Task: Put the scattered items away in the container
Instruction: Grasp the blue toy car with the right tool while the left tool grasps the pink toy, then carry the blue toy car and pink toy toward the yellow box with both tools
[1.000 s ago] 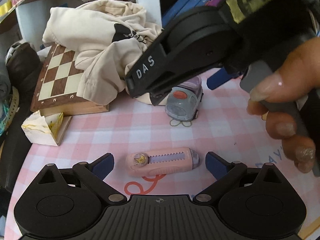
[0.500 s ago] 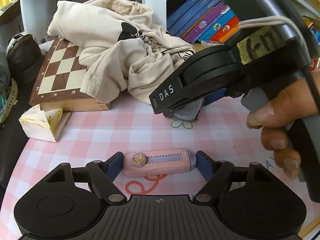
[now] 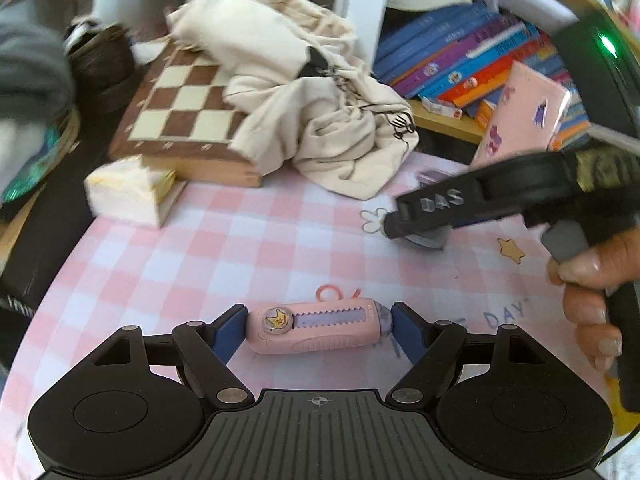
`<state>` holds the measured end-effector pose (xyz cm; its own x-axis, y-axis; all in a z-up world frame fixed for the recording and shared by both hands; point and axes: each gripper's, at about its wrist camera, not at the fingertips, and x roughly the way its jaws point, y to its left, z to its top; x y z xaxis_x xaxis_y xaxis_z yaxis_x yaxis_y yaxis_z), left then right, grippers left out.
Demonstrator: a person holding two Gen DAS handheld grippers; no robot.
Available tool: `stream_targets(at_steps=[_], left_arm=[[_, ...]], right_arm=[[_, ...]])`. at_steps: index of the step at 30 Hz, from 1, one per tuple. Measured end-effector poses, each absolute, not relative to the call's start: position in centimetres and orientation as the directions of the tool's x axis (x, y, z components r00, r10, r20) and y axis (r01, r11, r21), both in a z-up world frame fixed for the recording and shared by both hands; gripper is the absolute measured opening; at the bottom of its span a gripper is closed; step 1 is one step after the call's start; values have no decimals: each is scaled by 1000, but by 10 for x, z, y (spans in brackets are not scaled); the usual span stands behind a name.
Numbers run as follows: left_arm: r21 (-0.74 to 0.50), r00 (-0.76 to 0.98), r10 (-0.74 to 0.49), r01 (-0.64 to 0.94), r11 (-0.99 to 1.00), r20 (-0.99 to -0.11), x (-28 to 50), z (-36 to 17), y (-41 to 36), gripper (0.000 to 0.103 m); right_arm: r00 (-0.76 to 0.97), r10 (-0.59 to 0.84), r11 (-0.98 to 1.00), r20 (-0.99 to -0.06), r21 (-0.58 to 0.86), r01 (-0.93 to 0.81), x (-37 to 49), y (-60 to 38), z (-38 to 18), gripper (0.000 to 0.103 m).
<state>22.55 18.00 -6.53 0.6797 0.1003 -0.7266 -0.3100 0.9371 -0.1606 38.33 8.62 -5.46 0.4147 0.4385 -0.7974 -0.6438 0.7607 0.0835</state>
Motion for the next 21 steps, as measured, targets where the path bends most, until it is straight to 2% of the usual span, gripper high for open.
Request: stream_targets(at_steps=[9,21], left_arm=[[-226,737,82,-309,924,-671,173,-32,188,79],[-267,749,12,-251,931,-662,114,-13,177,79]], right_arm=[[418,427,746,-802,51,-663,321,52,-42,60],[392,458,723,-798,77,-687,238,7,-27,60]])
